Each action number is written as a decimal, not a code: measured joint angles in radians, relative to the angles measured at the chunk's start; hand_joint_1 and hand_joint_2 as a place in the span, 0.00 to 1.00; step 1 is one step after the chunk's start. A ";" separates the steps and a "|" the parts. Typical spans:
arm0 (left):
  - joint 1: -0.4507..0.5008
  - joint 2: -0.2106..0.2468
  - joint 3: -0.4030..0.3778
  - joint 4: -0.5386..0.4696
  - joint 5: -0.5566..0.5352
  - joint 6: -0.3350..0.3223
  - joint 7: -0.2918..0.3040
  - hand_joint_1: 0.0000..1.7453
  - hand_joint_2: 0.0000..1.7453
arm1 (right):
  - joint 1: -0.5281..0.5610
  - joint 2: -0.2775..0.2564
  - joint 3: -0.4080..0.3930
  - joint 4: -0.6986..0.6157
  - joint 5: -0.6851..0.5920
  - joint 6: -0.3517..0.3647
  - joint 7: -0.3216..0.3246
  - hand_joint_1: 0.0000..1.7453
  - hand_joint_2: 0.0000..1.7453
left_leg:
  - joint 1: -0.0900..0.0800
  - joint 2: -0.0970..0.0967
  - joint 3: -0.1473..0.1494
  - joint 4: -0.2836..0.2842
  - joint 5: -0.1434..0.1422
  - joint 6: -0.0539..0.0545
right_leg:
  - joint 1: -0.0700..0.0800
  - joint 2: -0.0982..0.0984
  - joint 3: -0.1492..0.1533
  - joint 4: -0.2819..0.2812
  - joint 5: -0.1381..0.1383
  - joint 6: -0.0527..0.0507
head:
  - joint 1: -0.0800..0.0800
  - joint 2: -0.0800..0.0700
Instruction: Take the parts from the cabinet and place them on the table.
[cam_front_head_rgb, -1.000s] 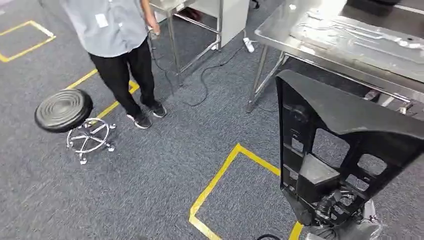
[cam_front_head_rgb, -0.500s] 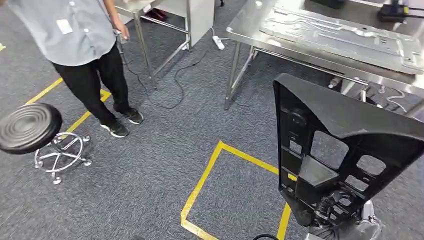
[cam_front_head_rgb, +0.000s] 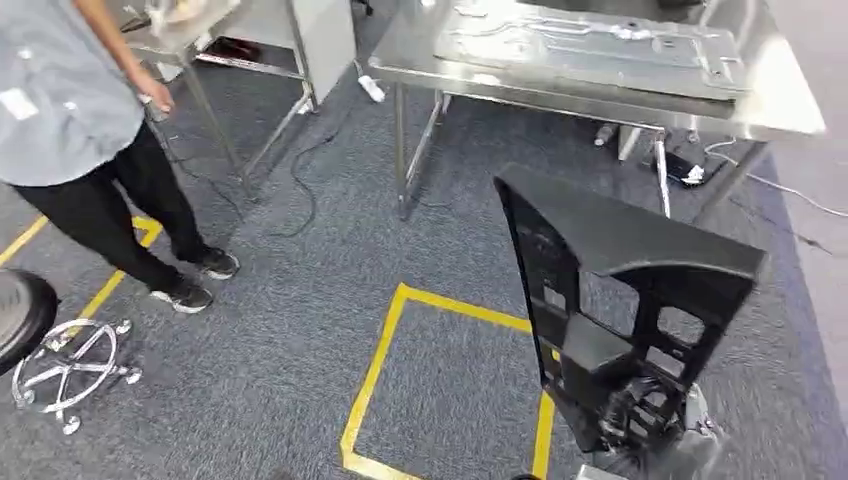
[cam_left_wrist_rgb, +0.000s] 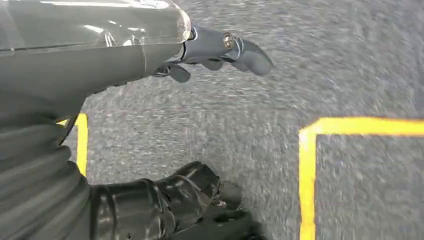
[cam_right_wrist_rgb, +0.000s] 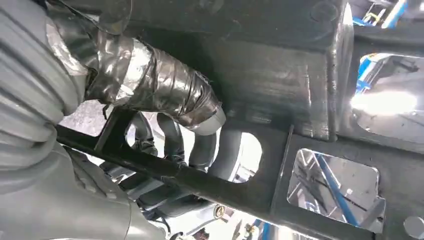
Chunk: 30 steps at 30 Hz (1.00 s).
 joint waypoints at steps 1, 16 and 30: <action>0.001 0.001 0.000 0.000 -0.001 -0.002 0.000 0.00 1.00 | 0.000 -0.004 0.004 0.006 0.001 0.000 0.004 1.00 1.00 | 0.000 0.000 -0.029 0.046 -0.004 -0.002 | 0.000 0.015 0.000 0.002 0.000 0.000 | 0.000 0.000; 0.009 0.004 0.000 0.000 -0.005 -0.021 -0.013 0.00 1.00 | -0.023 -0.090 0.074 0.040 -0.024 0.000 0.074 1.00 1.00 | 0.005 0.024 0.074 -0.242 0.164 0.047 | -0.006 -0.006 -0.161 0.323 -0.148 0.063 | 0.008 0.000; 0.003 0.007 0.000 0.000 -0.005 -0.022 -0.010 0.00 1.00 | -0.057 -0.154 0.164 0.062 -0.073 0.000 0.120 1.00 1.00 | 0.004 0.002 0.015 -0.054 0.032 0.000 | -0.002 -0.018 -0.002 0.000 0.005 0.003 | 0.001 0.000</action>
